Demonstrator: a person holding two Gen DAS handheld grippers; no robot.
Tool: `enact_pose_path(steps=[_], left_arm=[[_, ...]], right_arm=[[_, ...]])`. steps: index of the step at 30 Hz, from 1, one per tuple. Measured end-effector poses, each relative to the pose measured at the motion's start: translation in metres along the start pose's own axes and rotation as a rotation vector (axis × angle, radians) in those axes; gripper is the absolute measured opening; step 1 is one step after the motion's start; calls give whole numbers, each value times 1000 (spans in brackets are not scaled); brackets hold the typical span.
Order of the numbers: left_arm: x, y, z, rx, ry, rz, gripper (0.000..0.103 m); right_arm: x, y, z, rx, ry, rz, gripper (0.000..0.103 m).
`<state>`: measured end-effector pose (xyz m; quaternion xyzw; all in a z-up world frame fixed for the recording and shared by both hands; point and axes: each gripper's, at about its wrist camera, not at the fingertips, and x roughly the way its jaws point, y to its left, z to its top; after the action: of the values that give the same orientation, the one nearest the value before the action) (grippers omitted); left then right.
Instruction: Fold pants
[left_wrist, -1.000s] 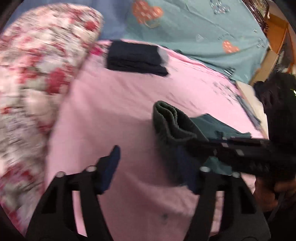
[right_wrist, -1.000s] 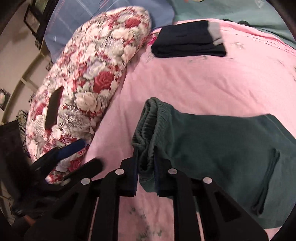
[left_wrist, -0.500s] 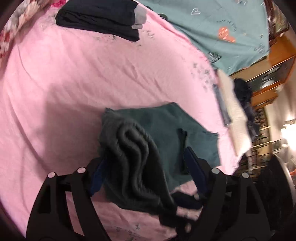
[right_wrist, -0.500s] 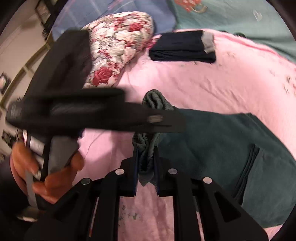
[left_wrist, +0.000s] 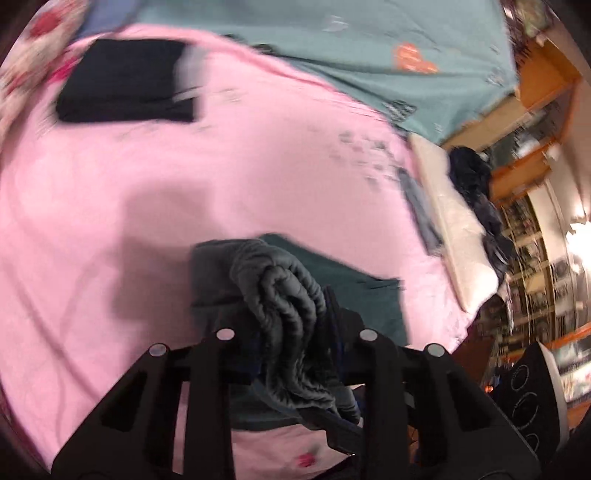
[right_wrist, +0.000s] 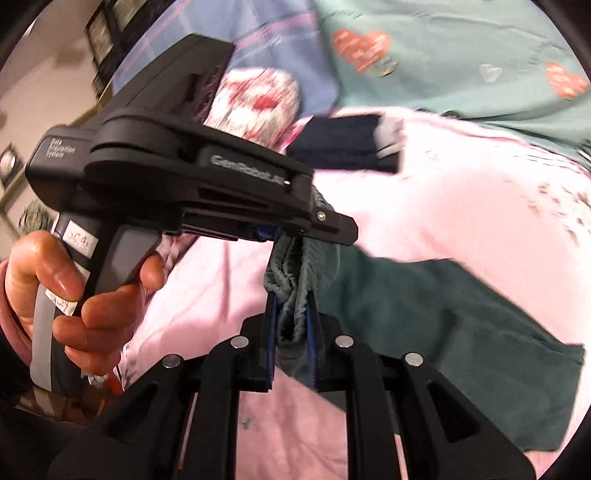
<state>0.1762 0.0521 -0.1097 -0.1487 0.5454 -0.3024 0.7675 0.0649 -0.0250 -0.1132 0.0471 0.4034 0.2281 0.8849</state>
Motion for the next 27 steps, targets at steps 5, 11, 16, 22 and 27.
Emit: enact_pose_path(steps=[5, 11, 16, 22, 27], left_arm=[[56, -85, 7, 94, 59, -89, 29], [145, -167, -6, 216, 166, -82, 29], [204, -186, -21, 235, 235, -7, 29], [217, -191, -26, 239, 221, 109, 71], [179, -186, -25, 343, 116, 239, 83]], right_arm=[[-74, -63, -12, 149, -108, -117, 14], [-137, -147, -54, 370, -144, -241, 14], [-146, -206, -94, 529, -121, -257, 14], [-129, -249, -123, 633, -72, -223, 14], [-117, -270, -141, 683, -19, -179, 19]])
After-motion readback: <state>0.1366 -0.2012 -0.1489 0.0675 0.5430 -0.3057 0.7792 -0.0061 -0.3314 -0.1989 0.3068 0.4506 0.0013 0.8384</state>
